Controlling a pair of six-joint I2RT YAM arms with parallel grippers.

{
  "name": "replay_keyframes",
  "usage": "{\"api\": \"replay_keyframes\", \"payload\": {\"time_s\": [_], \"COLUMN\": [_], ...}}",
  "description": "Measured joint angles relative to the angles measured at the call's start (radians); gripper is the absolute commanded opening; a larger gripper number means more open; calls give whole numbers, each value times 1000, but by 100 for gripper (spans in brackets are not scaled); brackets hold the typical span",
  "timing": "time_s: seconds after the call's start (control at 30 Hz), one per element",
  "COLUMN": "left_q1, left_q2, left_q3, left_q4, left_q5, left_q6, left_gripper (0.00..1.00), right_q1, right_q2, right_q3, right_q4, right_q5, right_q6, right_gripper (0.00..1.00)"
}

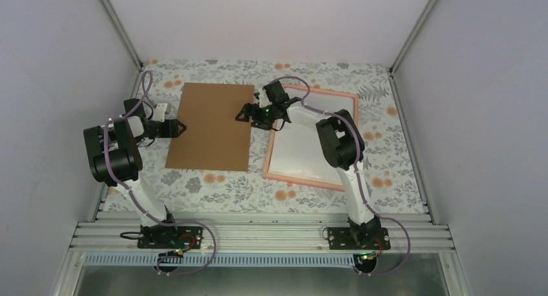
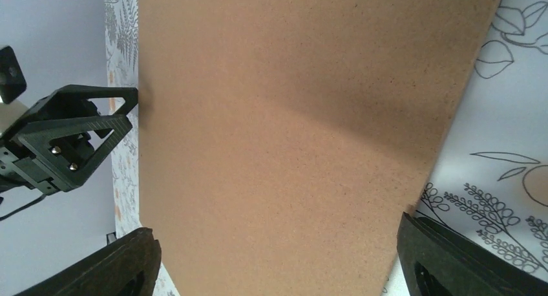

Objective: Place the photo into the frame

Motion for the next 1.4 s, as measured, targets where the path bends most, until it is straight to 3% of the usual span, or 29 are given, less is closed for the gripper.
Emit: {"api": "replay_keyframes", "payload": {"time_s": [0.57, 0.93, 1.17, 1.4], "left_q1": [-13, -144, -174, -208], "left_q2": [-4, -14, -85, -192], "left_q3": [-31, -42, -61, -128], "left_q4": [60, -58, -50, -11], "left_q5": [17, 146, -23, -177], "left_q6": [17, 29, -15, -25], "left_gripper": [64, 66, 75, 81], "right_q1": [-13, -18, -100, -76], "right_q2": [4, -299, -330, -238], "right_q3": [71, -91, -166, -166], "right_q4": [-104, -89, -153, -201], "right_q5": [-57, -146, -33, 69], "right_q6": [55, 35, -43, -56], "right_gripper": [84, 86, 89, 90]}}
